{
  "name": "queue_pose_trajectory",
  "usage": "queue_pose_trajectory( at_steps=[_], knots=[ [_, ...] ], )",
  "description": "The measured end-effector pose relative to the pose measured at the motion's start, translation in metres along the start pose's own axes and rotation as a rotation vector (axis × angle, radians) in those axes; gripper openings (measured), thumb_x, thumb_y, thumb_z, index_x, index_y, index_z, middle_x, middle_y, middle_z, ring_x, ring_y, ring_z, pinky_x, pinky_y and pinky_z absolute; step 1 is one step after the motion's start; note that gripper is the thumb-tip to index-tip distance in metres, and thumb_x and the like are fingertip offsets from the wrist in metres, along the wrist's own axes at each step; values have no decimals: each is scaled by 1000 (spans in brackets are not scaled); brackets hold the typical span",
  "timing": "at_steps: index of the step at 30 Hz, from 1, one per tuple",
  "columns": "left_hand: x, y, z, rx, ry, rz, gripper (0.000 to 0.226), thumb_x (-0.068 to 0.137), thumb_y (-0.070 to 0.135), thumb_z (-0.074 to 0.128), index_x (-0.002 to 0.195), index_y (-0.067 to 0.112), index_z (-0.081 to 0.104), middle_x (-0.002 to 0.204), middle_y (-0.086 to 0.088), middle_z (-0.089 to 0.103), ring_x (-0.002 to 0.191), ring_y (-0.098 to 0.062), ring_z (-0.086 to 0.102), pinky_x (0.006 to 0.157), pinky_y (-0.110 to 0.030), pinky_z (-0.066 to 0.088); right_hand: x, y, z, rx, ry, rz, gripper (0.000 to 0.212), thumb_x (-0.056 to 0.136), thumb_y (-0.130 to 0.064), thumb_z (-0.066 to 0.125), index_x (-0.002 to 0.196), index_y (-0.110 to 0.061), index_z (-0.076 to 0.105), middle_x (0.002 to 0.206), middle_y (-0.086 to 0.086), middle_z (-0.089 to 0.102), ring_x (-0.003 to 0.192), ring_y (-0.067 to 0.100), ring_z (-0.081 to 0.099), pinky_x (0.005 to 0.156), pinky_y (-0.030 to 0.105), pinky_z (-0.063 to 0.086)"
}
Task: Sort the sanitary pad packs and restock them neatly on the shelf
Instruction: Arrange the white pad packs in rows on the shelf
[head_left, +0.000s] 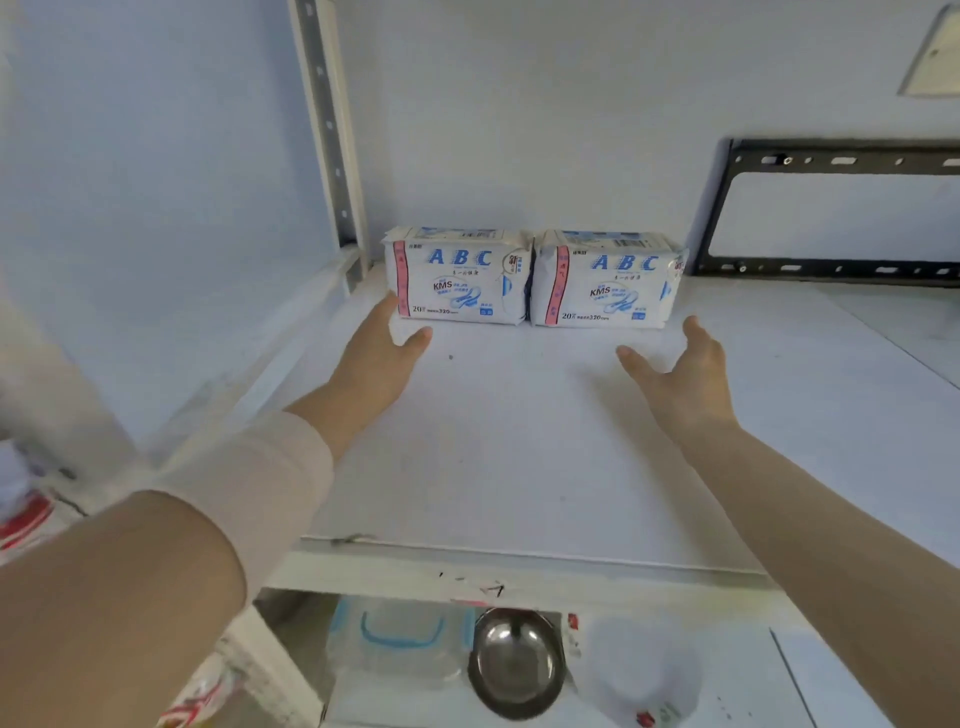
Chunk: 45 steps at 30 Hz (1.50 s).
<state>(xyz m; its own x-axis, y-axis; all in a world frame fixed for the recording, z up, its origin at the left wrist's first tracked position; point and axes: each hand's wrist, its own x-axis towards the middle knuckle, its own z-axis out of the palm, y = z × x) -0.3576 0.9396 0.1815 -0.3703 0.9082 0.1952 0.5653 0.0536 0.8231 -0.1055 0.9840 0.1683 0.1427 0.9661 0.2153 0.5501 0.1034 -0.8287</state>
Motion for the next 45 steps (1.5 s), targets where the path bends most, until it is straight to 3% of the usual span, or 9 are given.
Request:
queue_pose_trajectory(
  at_steps=[7,13,19,24,28,30,35,39,45],
  knots=[
    [-89,28,-20,87,-81,14,57,96,25,47,146,14,22,153,-2,26,140,-17,23,115,-30,13,-93,-45,-21,-186,-143,-171,70,88,-35,59,144,-9,26,147,9,30,136,22,29,108,30,24],
    [-169,30,-55,28,-125,110,55,97,25,46,146,16,24,152,-1,28,140,-20,24,115,-31,18,-189,-64,-38,-315,-98,-350,56,92,-29,54,141,-9,34,147,8,36,141,19,22,109,27,22],
    [-245,0,-101,98,-200,166,54,96,22,47,145,17,26,152,-2,28,141,-17,23,115,-37,18,-285,-68,-26,-376,-82,-437,51,90,-19,58,135,-2,42,143,12,42,142,24,23,111,38,28],
    [-299,-39,-124,333,-278,255,50,95,20,49,143,19,33,155,-4,21,141,-20,22,115,-39,18,-353,-50,-5,-401,-128,-476,46,84,-13,66,125,3,52,133,19,51,133,35,38,102,50,40],
    [-340,-83,-123,567,-355,293,50,97,22,45,144,21,31,156,-3,17,140,-19,24,115,-34,13,-395,-11,18,-473,-242,-488,47,80,-11,70,122,3,55,128,21,55,128,39,43,102,52,39],
    [-357,-108,-114,706,-419,304,51,98,23,41,146,21,24,157,-2,11,143,-18,12,115,-34,5,-415,14,29,-555,-275,-516,50,73,-9,76,118,3,57,123,22,58,124,42,47,102,52,32],
    [-411,-184,-77,925,-617,301,54,99,23,36,148,20,15,158,-2,-1,145,-18,-2,115,-37,-4,-472,88,58,-759,-459,-467,52,74,-12,75,120,4,56,127,23,55,129,42,41,105,54,27],
    [-451,-225,-64,928,-709,251,56,99,25,37,148,18,13,158,-3,1,145,-18,0,115,-37,-3,-513,128,67,-844,-585,-390,54,70,-13,77,117,4,58,124,22,58,125,41,45,103,54,29],
    [-484,-281,-49,861,-839,231,54,99,27,35,148,17,15,157,-3,6,145,-19,2,116,-38,-1,-559,178,72,-858,-755,-130,56,91,-22,54,141,-3,34,148,15,32,143,30,15,116,41,8]
  ],
)
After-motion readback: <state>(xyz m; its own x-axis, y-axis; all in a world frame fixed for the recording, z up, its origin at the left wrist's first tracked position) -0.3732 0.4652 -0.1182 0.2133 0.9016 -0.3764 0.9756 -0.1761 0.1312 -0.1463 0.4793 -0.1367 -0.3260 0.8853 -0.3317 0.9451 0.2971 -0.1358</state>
